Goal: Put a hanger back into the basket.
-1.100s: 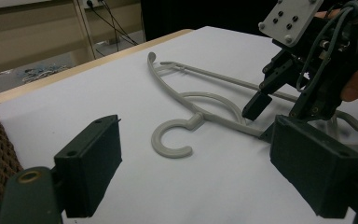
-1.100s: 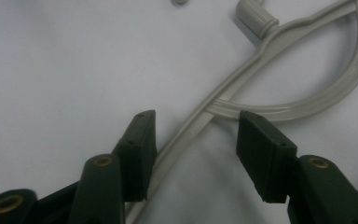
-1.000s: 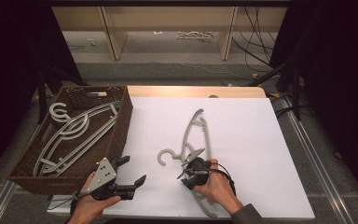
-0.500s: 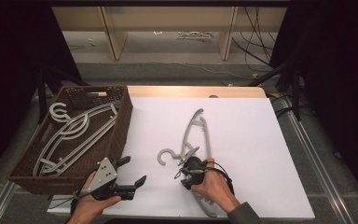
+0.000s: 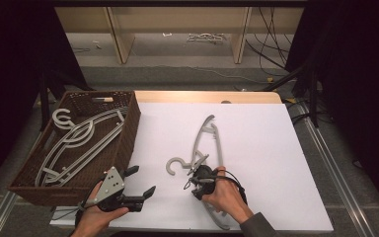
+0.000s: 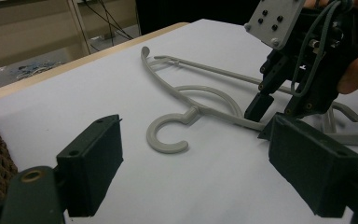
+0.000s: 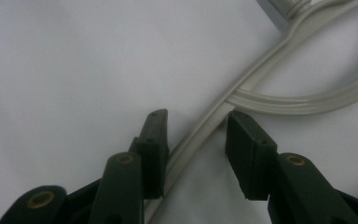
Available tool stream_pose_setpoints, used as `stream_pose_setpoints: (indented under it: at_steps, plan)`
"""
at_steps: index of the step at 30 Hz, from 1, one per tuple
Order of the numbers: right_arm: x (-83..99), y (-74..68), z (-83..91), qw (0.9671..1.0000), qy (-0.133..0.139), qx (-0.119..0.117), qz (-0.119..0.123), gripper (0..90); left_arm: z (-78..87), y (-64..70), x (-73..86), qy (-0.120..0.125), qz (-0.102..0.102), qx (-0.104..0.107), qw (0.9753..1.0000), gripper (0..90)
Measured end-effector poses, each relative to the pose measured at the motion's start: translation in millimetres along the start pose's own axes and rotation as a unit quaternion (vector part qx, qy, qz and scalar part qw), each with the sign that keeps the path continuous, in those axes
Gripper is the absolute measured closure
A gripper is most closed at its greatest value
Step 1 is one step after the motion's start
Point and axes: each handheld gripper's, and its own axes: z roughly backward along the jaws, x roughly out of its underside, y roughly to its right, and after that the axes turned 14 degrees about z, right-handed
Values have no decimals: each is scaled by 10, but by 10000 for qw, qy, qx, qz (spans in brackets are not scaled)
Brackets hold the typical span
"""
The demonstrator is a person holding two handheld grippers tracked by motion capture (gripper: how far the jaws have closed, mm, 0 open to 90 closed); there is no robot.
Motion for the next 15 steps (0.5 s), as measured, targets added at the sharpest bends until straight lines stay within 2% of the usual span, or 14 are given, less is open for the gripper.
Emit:
stream_pose_setpoints:
  at_steps: [12, 13, 15]
  plan:
    - [14, 28, 19, 9997, 3, -89, 243, 798, -1, 13, 0, -40, -36, 2, 10000, 175]
    - [18, 36, 22, 9994, 12, -109, 314, 811, -3, 17, 2, -39, -10, 0, 10000, 176]
    - [23, 32, 31, 9988, -29, -113, 470, 821, -3, 12, -1, -72, -126, -1, 9999, 176]
